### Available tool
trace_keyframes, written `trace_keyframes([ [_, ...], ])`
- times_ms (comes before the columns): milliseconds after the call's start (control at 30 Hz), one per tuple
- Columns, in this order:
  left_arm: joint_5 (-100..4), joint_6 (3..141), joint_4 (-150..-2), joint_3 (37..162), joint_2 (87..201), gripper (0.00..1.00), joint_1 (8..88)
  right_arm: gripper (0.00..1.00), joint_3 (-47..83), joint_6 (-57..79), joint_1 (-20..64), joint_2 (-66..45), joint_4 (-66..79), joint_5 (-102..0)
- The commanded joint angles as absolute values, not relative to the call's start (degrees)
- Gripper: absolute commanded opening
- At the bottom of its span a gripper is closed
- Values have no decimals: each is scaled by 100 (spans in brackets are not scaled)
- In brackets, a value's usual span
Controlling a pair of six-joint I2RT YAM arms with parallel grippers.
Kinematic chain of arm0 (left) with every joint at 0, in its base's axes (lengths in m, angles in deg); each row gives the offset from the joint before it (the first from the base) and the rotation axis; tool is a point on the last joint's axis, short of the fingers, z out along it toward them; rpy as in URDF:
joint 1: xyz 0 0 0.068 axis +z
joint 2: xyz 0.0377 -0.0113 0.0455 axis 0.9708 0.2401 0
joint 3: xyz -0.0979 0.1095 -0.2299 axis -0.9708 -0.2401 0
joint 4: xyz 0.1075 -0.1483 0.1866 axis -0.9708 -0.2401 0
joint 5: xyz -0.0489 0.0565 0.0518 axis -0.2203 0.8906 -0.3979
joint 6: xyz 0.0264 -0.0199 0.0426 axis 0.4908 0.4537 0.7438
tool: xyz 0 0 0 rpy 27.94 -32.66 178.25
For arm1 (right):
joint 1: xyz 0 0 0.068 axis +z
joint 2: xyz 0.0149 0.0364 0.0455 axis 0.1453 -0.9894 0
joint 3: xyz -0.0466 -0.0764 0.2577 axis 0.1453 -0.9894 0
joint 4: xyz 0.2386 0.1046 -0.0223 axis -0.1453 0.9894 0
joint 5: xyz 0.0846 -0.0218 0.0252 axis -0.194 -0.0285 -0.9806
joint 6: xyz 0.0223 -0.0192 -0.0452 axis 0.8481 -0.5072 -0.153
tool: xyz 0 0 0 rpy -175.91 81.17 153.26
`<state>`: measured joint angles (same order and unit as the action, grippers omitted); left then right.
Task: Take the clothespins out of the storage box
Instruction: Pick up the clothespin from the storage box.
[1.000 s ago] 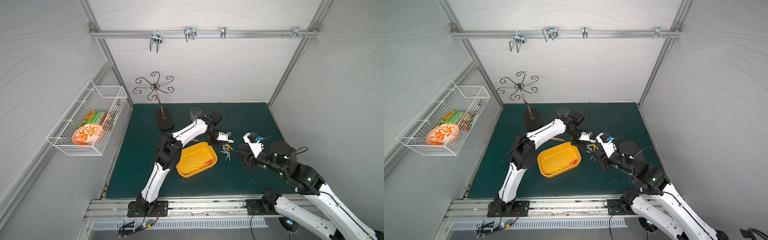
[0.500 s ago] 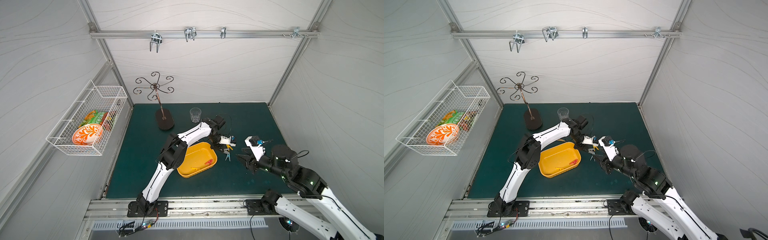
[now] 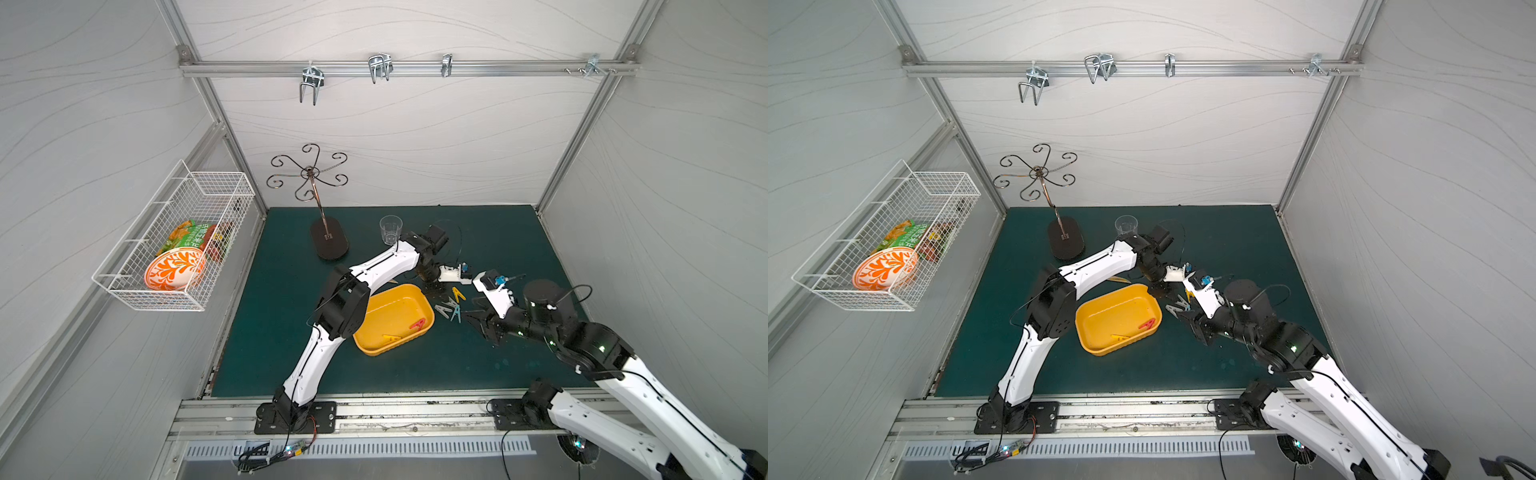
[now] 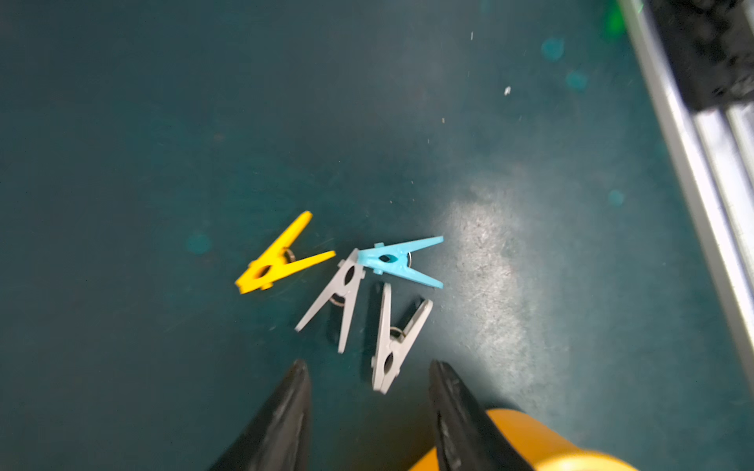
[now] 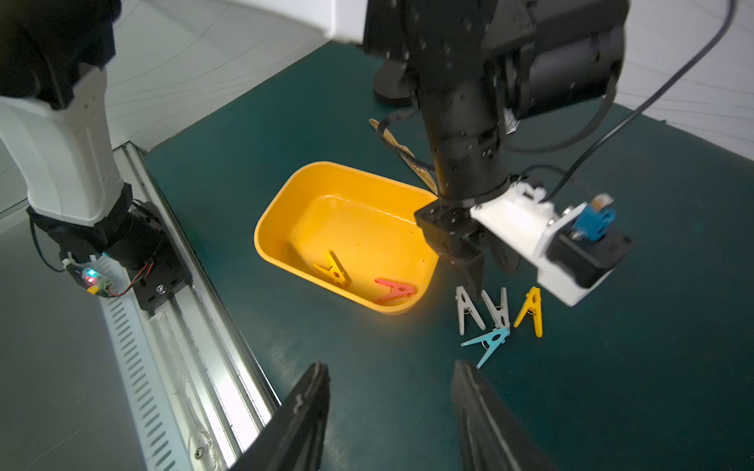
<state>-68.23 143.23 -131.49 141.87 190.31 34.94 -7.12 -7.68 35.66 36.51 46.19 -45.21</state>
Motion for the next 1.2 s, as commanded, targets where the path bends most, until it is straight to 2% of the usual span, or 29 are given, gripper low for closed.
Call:
trace_keyframes([
  [0, -7277, 13792, -12920, 14081, 18302, 51, 3834, 53, -573, -954, 3542, 3544, 4622, -5013],
  [233, -7726, 12800, -12324, 13030, 17120, 51, 4492, 53, -685, -998, 3541, 3143, 4615, -5265],
  [467, -7616, 12008, -11786, 11881, 15907, 53, 4946, 54, -861, -839, 3456, 2880, 4260, -4924],
  [733, -7202, 11890, -11524, 10738, 14848, 56, 5253, 54, -892, -591, 3219, 2640, 4148, -4576],
  [900, -6971, 11833, -11352, 10263, 14401, 59, 5323, 53, -806, -581, 3219, 2376, 4113, -4692],
  [1167, -6750, 11946, -10982, 9526, 13835, 61, 5512, 53, -71, -999, 3735, 1229, 4260, -4691],
])
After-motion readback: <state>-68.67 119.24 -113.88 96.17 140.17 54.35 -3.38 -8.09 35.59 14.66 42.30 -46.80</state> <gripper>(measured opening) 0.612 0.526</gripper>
